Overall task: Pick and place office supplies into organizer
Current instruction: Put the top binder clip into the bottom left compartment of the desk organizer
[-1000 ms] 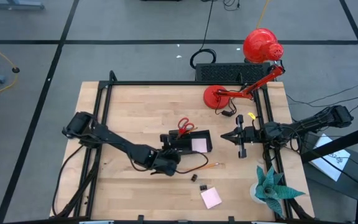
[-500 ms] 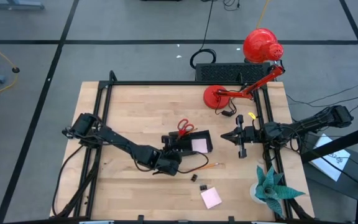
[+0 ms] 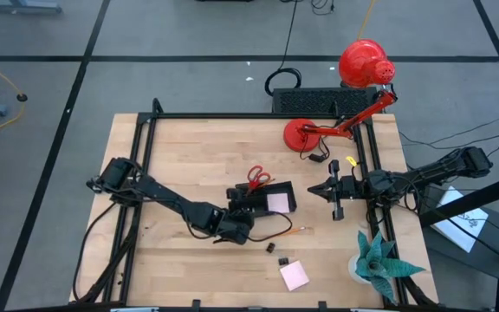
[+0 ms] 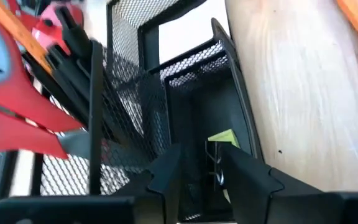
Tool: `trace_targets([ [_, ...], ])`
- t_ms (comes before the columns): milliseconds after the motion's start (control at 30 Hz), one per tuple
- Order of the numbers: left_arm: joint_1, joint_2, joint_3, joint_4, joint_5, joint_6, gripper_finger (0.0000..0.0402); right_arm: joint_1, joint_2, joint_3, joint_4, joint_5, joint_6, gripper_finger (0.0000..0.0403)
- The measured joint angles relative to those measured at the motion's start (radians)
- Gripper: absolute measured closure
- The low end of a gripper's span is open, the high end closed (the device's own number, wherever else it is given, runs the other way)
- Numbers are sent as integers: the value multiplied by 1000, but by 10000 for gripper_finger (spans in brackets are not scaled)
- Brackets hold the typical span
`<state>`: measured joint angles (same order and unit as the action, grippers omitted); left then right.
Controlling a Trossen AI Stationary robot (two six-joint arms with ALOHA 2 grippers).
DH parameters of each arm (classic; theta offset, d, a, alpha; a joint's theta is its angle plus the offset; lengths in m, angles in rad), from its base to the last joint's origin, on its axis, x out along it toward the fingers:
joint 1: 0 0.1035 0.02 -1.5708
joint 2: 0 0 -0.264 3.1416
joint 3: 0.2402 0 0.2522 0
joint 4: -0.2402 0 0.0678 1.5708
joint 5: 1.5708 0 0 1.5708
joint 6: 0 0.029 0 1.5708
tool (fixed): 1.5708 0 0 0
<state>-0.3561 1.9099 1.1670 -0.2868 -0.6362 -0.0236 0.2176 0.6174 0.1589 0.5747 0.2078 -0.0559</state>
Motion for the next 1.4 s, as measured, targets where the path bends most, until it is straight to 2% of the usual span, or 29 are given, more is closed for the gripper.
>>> trace_targets([
  [167, -22, -21, 46, 3, 2, 99, 269, 0, 0, 0, 0, 0, 0, 403],
  [233, -32, -28, 71, 6, 50, 113, 269, 0, 0, 0, -1, 0, 0, 403],
  [333, -39, -29, 99, 85, 252, 103, 270, 0, 0, 0, -2, 0, -6, 403],
  [400, -45, -15, 116, 161, 424, 77, 274, 0, 0, 0, -4, 0, -8, 403],
  [467, -56, 11, 130, 240, 528, 58, 278, 0, 0, 0, -3, 0, -8, 403],
  [533, -72, 43, 140, 257, 529, 63, 283, 0, 0, 0, -3, 1, -8, 403],
  [733, -109, 89, 151, 248, 424, 93, 286, 0, 6, -1, 4, 1, 7, 403],
  [967, -83, 100, 150, 254, 388, 24, 278, 0, 16, -1, 19, 2, 6, 402],
  [1100, -70, 101, 150, 301, 382, -12, 279, 0, 18, -1, 24, 3, -21, 399],
  [1267, -92, 101, 150, 313, 278, 6, 283, 0, 18, -1, 43, 4, -112, 399],
  [1400, -101, 119, 150, 371, 273, -64, 283, 0, 18, -1, 59, 4, -159, 399],
])
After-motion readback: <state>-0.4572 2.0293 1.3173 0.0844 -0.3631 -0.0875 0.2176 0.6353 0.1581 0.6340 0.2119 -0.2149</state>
